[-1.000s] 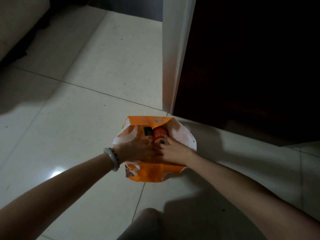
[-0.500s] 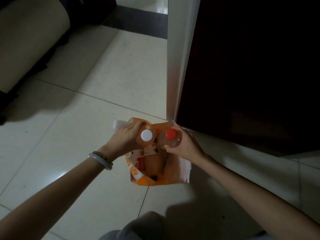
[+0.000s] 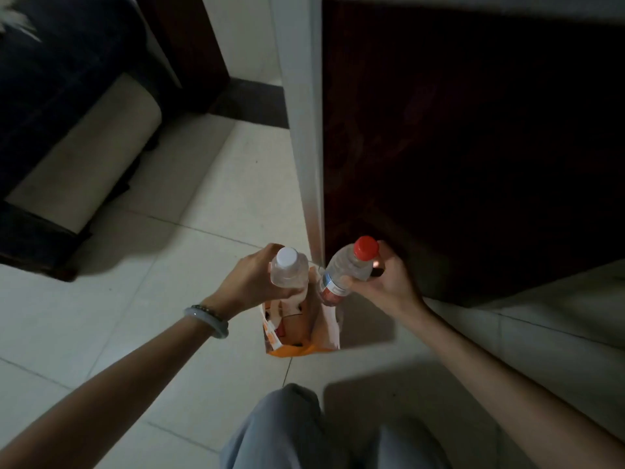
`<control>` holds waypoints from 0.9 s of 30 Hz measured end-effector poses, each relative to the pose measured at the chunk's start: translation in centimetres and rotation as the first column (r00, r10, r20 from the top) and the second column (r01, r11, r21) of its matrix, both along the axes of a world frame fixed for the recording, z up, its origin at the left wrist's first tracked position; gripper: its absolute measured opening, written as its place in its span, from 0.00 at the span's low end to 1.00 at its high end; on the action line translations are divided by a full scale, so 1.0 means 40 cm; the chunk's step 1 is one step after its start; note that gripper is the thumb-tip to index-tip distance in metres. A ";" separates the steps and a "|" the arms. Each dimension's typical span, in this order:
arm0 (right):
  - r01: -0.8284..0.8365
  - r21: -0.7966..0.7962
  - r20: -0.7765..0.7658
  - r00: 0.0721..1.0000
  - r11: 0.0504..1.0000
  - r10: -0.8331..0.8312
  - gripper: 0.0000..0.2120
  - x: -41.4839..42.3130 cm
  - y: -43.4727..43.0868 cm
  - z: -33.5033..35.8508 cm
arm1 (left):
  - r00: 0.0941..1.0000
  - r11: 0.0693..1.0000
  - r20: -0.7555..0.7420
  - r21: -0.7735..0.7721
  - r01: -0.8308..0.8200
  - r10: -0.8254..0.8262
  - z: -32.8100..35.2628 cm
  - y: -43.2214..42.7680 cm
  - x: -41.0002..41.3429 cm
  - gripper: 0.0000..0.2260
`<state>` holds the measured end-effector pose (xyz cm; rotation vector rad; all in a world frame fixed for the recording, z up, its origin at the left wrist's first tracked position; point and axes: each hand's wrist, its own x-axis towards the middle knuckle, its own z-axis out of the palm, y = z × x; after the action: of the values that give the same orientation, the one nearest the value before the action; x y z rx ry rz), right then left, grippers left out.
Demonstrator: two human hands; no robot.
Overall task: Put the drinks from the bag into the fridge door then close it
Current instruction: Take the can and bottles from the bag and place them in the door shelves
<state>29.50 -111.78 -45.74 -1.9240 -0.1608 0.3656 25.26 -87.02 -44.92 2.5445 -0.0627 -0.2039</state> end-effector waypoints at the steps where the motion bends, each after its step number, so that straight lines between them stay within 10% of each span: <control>1: 0.016 0.001 -0.008 1.000 1.000 -0.016 0.24 -0.009 -0.019 0.070 | 1.000 1.000 -0.012 -0.003 0.020 -0.020 0.064 -0.013 -0.003 0.30; 15: 0.182 -0.152 0.029 0.983 0.971 -0.180 0.25 -0.237 -0.291 1.055 | 0.947 0.947 0.004 -0.008 0.322 -0.322 1.006 -0.299 -0.026 0.26; 27: 0.518 -0.154 0.185 0.852 0.842 -0.490 0.20 -0.415 -0.491 1.478 | 0.756 0.736 0.144 -0.176 0.654 -0.638 1.416 -0.605 0.014 0.30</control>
<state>12.89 -131.44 13.38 -2.1010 0.3067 -0.1162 25.83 -111.20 11.70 2.2090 -0.9651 -0.3479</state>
